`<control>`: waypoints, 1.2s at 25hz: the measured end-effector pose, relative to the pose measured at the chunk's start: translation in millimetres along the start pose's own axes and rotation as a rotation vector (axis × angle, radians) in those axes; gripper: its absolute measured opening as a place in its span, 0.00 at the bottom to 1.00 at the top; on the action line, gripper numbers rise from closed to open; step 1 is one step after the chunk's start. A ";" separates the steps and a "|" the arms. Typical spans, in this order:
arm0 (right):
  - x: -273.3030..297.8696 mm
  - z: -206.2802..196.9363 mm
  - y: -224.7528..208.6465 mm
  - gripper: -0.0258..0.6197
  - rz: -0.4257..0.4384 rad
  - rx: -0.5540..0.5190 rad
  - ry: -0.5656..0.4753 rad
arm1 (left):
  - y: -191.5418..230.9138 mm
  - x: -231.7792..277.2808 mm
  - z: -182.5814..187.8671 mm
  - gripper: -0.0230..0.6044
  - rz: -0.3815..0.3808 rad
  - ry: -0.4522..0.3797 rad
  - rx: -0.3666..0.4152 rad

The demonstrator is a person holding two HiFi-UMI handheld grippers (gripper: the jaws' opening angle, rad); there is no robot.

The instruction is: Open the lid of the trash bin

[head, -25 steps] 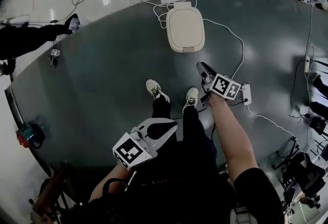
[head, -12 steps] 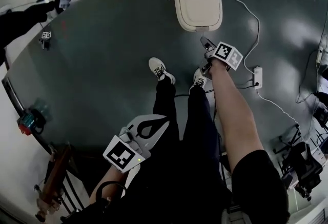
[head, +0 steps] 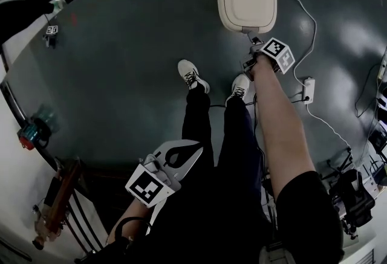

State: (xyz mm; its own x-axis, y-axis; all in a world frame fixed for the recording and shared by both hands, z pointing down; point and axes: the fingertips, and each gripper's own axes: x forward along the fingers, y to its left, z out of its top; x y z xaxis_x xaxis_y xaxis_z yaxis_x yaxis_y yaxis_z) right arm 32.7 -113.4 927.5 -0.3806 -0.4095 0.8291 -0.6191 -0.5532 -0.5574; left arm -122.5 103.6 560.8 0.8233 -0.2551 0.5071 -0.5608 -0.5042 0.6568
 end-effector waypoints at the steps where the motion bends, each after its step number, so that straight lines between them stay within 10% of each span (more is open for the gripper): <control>1: 1.2 -0.1 -0.8 0.25 -0.006 -0.002 0.001 | 2.0 -0.1 0.9 0.04 0.006 -0.008 -0.008; 30: 6.6 0.7 -7.3 0.24 -0.132 -0.016 -0.027 | 13.6 11.5 4.0 0.04 0.012 -0.055 -0.053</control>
State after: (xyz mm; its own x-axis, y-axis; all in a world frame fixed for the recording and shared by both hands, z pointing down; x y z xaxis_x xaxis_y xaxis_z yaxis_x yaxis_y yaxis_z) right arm 35.1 -112.6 937.0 -0.2767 -0.3533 0.8936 -0.6732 -0.5923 -0.4426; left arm -120.3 90.5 573.4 0.8195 -0.3068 0.4841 -0.5730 -0.4571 0.6803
